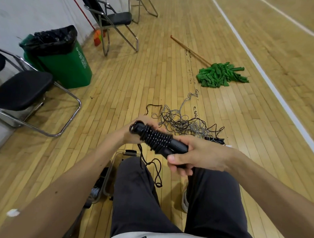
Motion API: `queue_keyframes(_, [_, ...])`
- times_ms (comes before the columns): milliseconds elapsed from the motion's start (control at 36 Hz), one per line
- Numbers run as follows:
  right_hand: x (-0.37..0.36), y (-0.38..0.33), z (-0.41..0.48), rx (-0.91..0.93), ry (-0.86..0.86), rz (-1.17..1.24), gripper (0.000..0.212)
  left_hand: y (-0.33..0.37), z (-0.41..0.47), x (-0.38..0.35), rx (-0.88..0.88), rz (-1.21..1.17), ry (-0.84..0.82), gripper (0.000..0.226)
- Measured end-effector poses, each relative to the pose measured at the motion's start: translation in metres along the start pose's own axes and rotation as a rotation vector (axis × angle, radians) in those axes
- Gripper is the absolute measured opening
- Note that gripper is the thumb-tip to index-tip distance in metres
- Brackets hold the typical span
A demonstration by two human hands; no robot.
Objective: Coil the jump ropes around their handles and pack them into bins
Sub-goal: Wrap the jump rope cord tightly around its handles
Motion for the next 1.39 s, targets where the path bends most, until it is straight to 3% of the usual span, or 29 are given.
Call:
queue_keyframes(83, [0.005,0.004,0.005,0.027,0.083,0.06,0.009,-0.004,-0.002,-0.009,-0.017,-0.066,0.105,0.026])
queue_keyframes(194, [0.016,0.01,0.01,0.024,0.183,0.082,0.011,0.008,-0.025,-0.022,0.126,-0.029,0.084,0.035])
queue_keyframes(361, [0.035,0.019,0.019,0.015,0.354,0.102,0.012,0.029,-0.035,-0.037,-0.003,-0.053,0.122,0.055])
queue_keyframes(778, [0.062,0.045,0.025,-0.02,0.63,-0.167,0.017,0.038,-0.043,-0.046,-0.026,0.125,0.08,0.041])
queue_keyframes(972, [0.087,0.057,0.026,-0.054,0.748,-0.29,0.016,0.025,-0.048,-0.046,0.115,-0.022,0.085,0.035])
queue_keyframes(1083, [0.092,0.064,0.028,-0.1,0.775,-0.528,0.021,0.027,-0.05,-0.046,0.153,0.078,0.091,0.035])
queue_keyframes(1222, [0.093,0.076,0.034,-0.156,0.823,-0.575,0.025,0.035,-0.049,-0.043,0.134,0.321,0.171,0.039])
queue_keyframes(1389, [0.089,0.078,0.039,-0.247,0.812,-0.63,0.03,0.068,-0.047,-0.038,-0.038,0.636,0.254,0.035])
Point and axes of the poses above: each hand's wrist, its own z-axis towards the middle knuckle, its own x-axis out of the back of the hand, y = z × x, the point moved 4 cm from there along z, towards the middle knuckle, and after that the axes turned 9 degrees about y, right-handed, at the moved point
